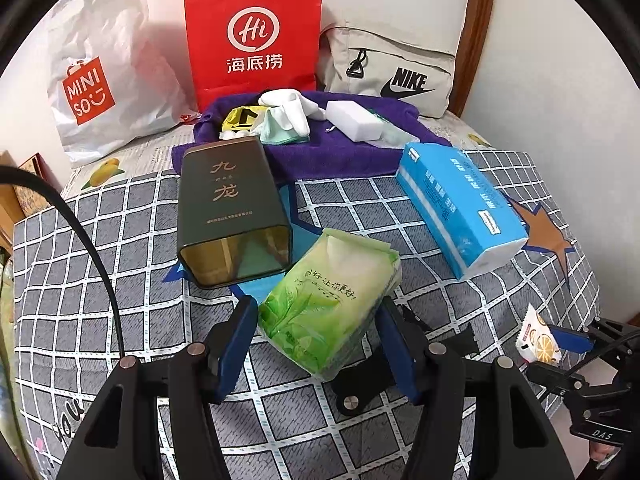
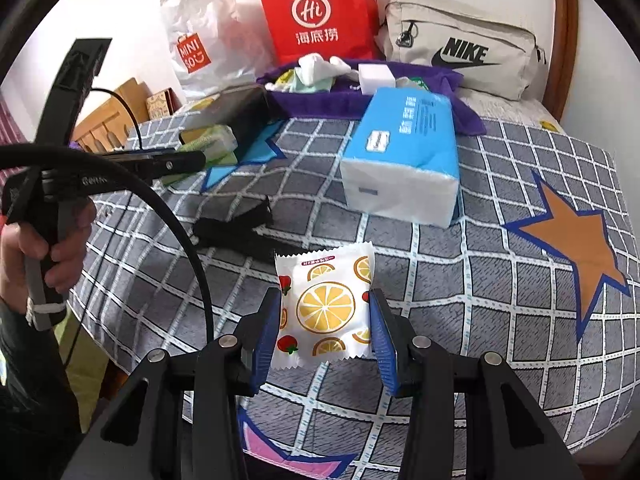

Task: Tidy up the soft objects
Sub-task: 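Carry the sachet and green packet with both tools over the purple towel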

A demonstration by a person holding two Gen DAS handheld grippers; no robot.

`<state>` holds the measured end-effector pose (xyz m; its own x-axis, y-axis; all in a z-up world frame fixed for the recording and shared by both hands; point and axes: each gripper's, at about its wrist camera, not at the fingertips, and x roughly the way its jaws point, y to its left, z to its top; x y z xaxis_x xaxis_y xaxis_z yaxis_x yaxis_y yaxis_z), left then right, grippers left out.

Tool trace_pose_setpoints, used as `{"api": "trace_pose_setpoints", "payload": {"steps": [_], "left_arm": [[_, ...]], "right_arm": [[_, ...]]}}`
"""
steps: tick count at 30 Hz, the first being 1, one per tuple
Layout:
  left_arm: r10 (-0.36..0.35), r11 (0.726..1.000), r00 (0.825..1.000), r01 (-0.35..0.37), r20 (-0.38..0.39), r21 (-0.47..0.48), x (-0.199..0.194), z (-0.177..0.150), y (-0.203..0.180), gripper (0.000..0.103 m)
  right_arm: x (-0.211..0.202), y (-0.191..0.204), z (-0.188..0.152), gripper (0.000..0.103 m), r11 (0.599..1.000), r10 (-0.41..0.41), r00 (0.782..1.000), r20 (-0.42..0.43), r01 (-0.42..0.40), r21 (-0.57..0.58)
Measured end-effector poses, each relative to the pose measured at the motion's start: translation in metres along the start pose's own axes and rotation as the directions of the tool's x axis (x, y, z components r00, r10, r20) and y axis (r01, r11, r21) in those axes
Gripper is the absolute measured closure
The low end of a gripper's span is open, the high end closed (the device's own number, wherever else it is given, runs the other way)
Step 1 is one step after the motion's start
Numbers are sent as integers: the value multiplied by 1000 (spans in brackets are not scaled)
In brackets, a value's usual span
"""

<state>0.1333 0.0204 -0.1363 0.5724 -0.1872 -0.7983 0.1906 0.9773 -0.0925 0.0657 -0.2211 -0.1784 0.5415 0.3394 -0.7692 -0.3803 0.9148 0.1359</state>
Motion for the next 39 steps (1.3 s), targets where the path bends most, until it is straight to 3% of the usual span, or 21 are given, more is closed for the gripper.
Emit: {"api": "trace_pose_setpoints", "payload": {"steps": [18,28,39], "left_arm": [[-15,999,999,16,36,-30,-15,46,9,44],[13,998,998,-10,55,-59,-12,85,28,44],[27,996,999,-23,42,-91,18,133,50,44]], "right_arm": [[-25,-3,69,60,1000,1,995,95,-2,8],[-6,-18,123,60,1000,-4,993,116,2,17],[20,-55,175,60,995,-47,991,126,36,94]]}}
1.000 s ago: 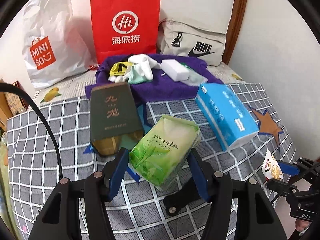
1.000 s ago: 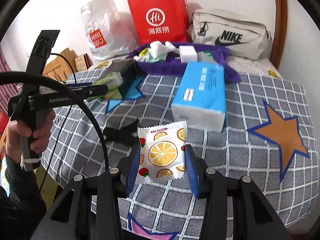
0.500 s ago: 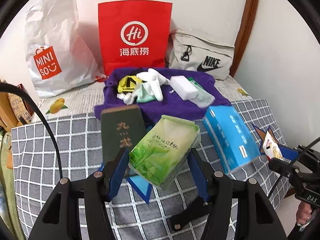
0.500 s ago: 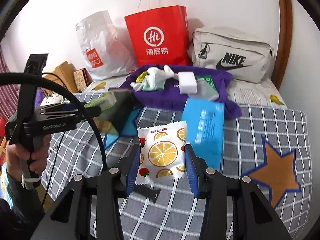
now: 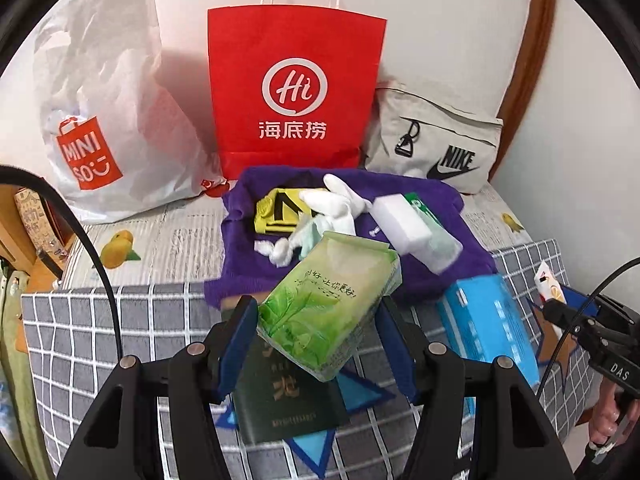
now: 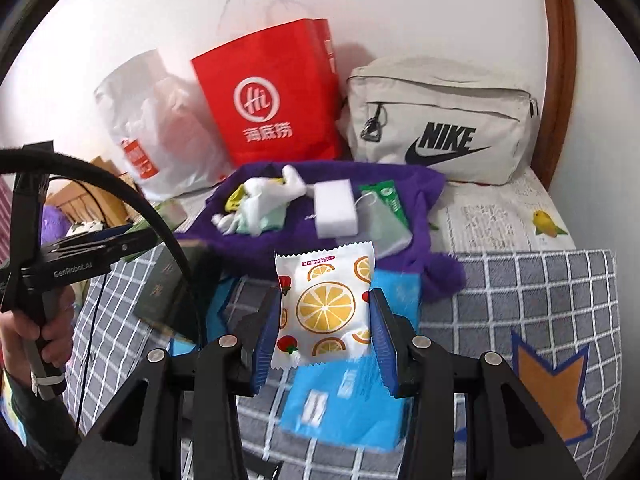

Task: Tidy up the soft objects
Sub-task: 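Carry the sachet and green packet with both tools over the purple towel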

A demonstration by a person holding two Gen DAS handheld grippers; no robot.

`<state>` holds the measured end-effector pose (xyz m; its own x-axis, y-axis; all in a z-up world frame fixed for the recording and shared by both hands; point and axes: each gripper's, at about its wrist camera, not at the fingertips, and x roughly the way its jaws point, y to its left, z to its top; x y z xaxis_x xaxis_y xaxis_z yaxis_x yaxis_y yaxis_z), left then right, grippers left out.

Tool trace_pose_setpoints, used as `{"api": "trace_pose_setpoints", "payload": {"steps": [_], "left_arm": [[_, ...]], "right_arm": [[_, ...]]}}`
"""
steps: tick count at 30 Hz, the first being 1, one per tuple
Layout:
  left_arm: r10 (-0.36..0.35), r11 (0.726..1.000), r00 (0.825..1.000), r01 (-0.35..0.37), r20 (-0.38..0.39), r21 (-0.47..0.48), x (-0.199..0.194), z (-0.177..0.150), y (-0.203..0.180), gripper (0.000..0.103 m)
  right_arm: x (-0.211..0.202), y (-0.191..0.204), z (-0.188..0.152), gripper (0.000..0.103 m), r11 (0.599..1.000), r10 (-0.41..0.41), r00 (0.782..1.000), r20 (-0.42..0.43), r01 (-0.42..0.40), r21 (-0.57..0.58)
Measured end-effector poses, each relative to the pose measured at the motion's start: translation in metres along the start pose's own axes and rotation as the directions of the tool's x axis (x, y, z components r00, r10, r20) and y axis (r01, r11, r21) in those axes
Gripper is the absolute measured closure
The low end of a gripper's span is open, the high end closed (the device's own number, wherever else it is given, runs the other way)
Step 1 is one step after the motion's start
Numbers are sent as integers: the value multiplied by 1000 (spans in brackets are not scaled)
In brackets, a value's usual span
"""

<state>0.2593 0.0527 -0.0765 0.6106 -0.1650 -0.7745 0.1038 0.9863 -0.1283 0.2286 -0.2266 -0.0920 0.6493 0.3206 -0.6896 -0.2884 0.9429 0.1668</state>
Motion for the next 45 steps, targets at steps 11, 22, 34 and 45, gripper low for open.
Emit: {"api": "trace_pose_setpoints", "payload": {"steps": [11,22,34,45], "left_arm": [[-3,1000,999,3,-42,6,38,29,0,44],[7,1000,998,-8,-55,-5,61,40,9,44],[10,1000,997,-10,-78,3,83,49,15,44],[24,1000,996,-23,-90,9,97,53,17,44]], "right_arm": [[39,-19,39,60,1000,-27,999,-20,27,6],[93,-38,70,60,999,-37,997,-75,36,-10],[167,-48,98,59,992,-79,980,-182,60,-107],[218,-56,111,59,990,-80,961,-263,45,-136]]}}
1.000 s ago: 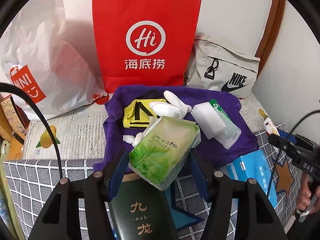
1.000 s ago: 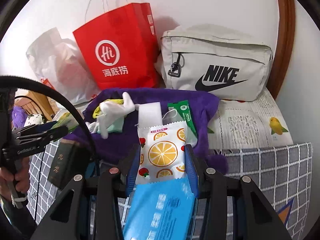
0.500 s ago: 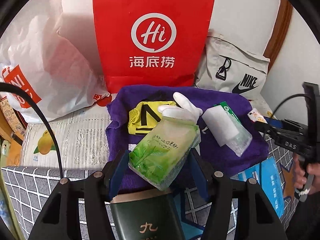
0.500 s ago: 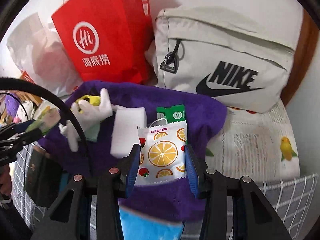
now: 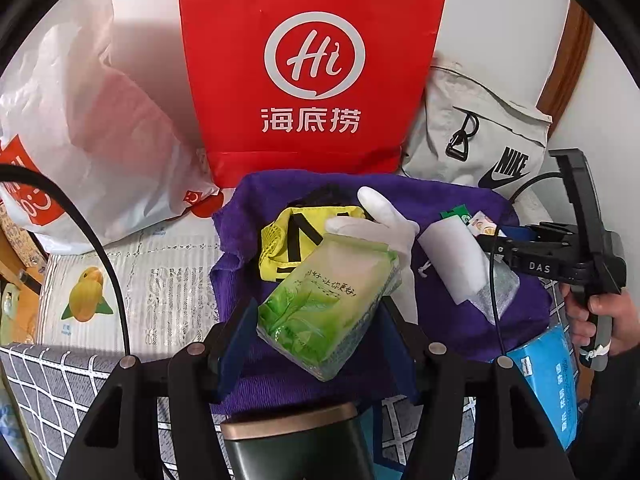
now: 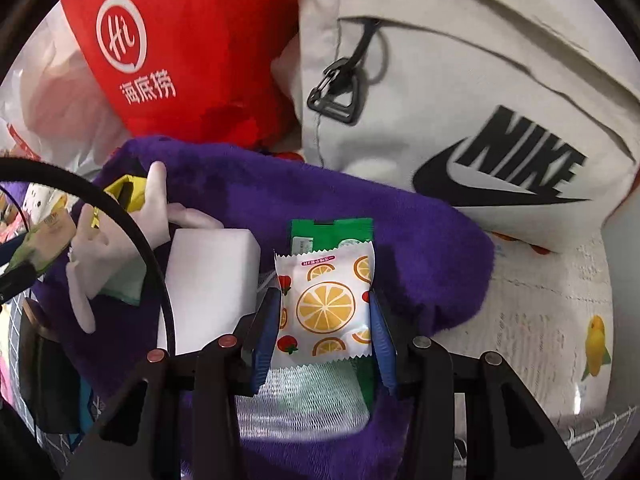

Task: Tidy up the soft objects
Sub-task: 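Carry the sachet and green packet with both tools over the purple towel, then open both tools to drop the sachet and packet onto the towel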

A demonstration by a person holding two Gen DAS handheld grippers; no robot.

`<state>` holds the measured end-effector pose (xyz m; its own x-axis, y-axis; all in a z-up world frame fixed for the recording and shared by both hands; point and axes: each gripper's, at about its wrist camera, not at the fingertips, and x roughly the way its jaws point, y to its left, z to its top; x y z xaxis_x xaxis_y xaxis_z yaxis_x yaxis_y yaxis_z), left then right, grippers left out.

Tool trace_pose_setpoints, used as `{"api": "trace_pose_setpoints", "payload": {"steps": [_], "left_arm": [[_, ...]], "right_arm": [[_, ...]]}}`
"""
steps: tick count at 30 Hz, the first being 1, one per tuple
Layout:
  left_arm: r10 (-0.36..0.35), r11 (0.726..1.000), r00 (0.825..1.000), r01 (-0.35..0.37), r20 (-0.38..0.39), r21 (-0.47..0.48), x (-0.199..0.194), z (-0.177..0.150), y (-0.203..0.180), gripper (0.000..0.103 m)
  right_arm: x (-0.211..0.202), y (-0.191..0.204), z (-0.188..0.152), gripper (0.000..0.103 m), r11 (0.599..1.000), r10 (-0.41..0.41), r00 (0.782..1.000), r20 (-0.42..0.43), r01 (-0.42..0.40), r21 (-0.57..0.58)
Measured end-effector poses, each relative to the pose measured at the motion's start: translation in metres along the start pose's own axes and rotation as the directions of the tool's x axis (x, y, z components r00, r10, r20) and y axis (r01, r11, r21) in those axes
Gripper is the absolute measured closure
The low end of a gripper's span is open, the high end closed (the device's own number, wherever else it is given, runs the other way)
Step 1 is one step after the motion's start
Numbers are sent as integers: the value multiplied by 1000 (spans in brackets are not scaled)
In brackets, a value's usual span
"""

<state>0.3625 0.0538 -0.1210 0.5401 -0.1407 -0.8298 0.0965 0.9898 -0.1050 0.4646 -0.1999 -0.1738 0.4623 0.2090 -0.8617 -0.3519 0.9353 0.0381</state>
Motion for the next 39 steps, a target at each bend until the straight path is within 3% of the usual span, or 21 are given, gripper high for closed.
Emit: {"api": "trace_pose_setpoints", "payload": {"steps": [6,10,15,19,24,30,32,34,39], "left_arm": [[-19,1000,1000,19,-5,9,1,0,-3,44],[-56,998,998,56,17,25,-12,1,-10,44],[-94,992,995,93,11,85,-14,4,-35,44],[-103,985,994,107,-41,133,6,3,-60,44],[-31,985,993,50,-114,168,45,1,-77,44],[0,987,990,22,-141,159,62,4,-77,42],[5,987,989,19,-147,162,65,5,-77,40],[13,988,985,15,-174,156,71,5,-77,29],[25,994,970,2,-241,110,74,4,-67,27]], "right_arm": [[16,-11,2,51,999,21,999,-46,-19,42],[17,-15,6,45,994,89,994,-63,-85,68],[0,-14,6,39,996,62,997,-39,-59,64],[-27,-12,-1,39,997,42,999,2,-42,62],[-65,-7,-21,39,998,37,998,58,-41,57],[-105,-9,-53,39,1000,1,995,102,-2,13],[-113,-9,-62,39,1000,-14,994,111,12,16],[-114,-4,-69,39,1000,-6,993,118,3,24],[-123,-3,-93,39,999,9,993,118,-12,31]]}}
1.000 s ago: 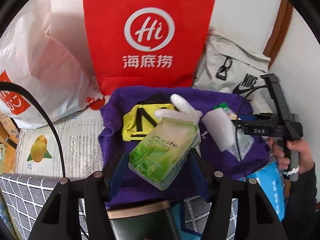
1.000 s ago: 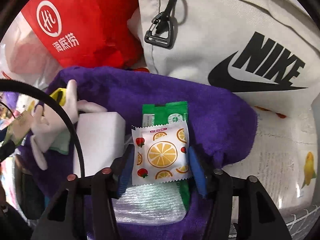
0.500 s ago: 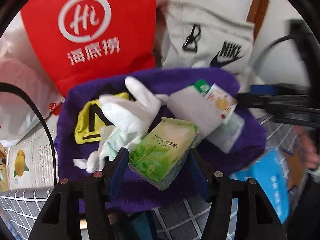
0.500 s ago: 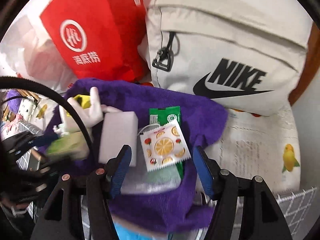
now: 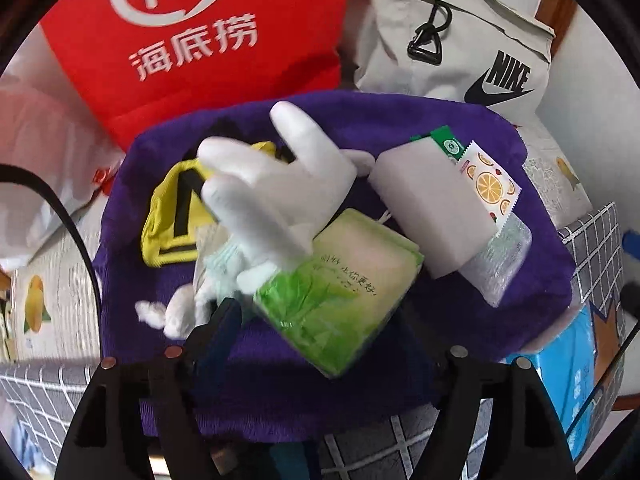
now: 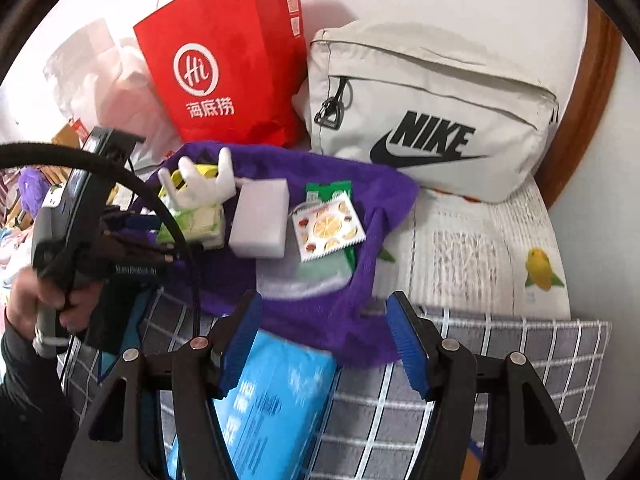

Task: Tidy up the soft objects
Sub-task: 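Open both tools to drop the sachet and packet onto the towel, then move both tools back toward the black watch strap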

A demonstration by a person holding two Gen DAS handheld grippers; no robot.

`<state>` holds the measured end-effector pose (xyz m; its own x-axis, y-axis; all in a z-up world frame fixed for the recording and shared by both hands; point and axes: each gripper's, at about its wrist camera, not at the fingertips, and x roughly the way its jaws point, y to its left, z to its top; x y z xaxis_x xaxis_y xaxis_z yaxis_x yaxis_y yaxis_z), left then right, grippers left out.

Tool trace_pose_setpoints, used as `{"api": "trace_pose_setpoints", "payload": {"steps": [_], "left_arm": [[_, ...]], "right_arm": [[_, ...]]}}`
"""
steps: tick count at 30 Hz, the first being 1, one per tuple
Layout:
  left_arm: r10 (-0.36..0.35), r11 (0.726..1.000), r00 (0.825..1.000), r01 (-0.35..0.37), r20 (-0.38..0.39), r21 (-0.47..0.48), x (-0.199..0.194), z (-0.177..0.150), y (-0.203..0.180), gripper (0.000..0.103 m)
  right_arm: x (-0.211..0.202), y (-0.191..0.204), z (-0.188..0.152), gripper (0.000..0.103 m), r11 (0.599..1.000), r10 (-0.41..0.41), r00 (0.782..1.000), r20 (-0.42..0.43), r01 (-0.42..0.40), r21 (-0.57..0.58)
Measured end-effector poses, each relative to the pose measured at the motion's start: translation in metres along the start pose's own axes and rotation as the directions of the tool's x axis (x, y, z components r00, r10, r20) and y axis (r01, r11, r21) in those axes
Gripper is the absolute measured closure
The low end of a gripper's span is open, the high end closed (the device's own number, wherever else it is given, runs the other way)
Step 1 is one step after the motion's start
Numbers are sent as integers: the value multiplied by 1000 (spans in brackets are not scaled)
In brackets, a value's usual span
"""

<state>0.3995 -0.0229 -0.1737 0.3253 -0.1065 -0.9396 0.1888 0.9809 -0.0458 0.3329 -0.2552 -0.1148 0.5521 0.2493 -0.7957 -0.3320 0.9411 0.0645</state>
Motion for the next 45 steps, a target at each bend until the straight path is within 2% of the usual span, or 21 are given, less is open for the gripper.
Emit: {"api": "trace_pose_setpoints", "payload": {"steps": [6,9,15,20,26,32,37,42,45], "left_arm": [[-5,1000,1000,5,19,-6,-22,-14,4,21],[29,1000,999,-29,18,-1,-29,-20,4,21],[11,1000,998,-10,59,-23,-63,-43,14,21],[32,998,995,-27,94,-54,-90,-70,22,21],[0,998,990,10,139,-69,-117,-112,25,21],[1,996,990,13,144,-92,-124,-148,28,21],[-2,991,988,23,153,-134,-130,-178,37,21],[12,987,988,13,152,-163,-134,-206,47,21],[18,985,989,8,150,-171,-136,-222,50,21]], "right_arm": [[-8,3,-23,39,999,28,1000,-9,-27,43],[-14,7,-32,39,998,28,1000,-11,-27,62],[-39,20,-54,39,995,53,999,13,-54,85],[-59,45,-75,38,993,89,996,29,-91,71],[-72,82,-109,38,993,115,993,11,-116,30],[-72,124,-150,38,982,175,984,-39,-177,-57],[-52,160,-176,38,965,197,976,-89,-209,-157],[-23,186,-191,39,947,126,987,-100,-149,-286],[-10,191,-195,39,933,121,987,-109,-151,-328]]}}
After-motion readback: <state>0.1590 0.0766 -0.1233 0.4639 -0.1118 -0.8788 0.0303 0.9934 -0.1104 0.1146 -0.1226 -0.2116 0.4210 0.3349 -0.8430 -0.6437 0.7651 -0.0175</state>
